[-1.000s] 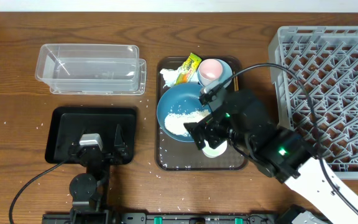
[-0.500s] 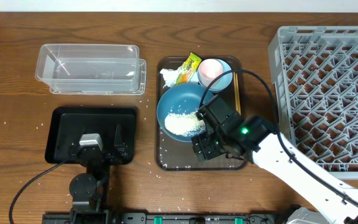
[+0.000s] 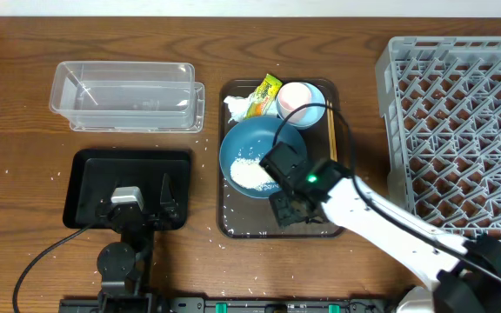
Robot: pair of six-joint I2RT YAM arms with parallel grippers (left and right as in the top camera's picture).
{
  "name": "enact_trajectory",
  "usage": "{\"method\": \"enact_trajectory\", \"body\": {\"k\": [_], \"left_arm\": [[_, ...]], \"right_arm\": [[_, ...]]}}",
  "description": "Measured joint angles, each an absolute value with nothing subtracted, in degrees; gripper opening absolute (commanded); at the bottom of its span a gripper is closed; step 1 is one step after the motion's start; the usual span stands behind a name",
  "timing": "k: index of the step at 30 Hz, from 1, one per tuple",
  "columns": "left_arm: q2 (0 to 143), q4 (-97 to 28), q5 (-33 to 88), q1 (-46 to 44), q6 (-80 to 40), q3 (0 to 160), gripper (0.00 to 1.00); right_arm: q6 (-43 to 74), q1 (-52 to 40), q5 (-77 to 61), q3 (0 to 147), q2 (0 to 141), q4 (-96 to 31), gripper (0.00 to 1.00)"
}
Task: Sort waste into correct bins and load items into the dishwasher rack
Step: 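Lift the white cup and carry it to the grey rack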
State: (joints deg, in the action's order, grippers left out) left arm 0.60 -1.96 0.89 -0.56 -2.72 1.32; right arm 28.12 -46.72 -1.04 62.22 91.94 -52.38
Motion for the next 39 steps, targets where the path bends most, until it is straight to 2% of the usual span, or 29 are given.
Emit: {"method": "enact_trajectory", "body": {"k": [3,5,8,16,19,26,31,35,39], "left_arm": [[0.6,-1.98,0.89,-0.56,-2.72,1.32,0.98],[0.6,-1.98,0.89,-0.56,-2.72,1.32,0.98],[0.6,-1.96,0.89,-0.56,-2.72,1.32,0.98],[0.6,-1.96,0.89,-0.56,-2.72,1.32,0.98],[0.6,-1.96,0.89,-0.56,-2.72,1.32,0.98],[0.6,-1.96,0.89,-0.56,-2.72,1.32,0.98],[0.6,-1.96,0.86,-0.56,-2.72,1.32,0.98],[0.6,-1.96,0.89,-0.56,-2.72,1.32,0.98],[0.6,-1.98,0.89,-0.56,-2.72,1.32,0.98]], "right_arm": [[28.12,-48.36,0.49,62.22,92.97,-52.1,0.55],[28.03,-49.41,1.72,62.22,92.95,-52.03,0.47],[28.18,-50.24,3.57,62.22,92.95,-52.01,0.29],[28.25,-50.22,6.96,62.22,92.95,-51.44,0.15],[28.08,-50.22,7.2,62.22,92.95,-50.7,0.02],[28.27,-50.22,7.01,63.68,92.97,-51.7,0.01],[27.79,-48.97,8.82,73.19,93.08,-63.18,0.01],[26.46,-42.52,11.35,86.8,92.73,-72.55,0.01],[22.76,-31.66,10.35,96.33,91.0,-73.43,0.01]]}}
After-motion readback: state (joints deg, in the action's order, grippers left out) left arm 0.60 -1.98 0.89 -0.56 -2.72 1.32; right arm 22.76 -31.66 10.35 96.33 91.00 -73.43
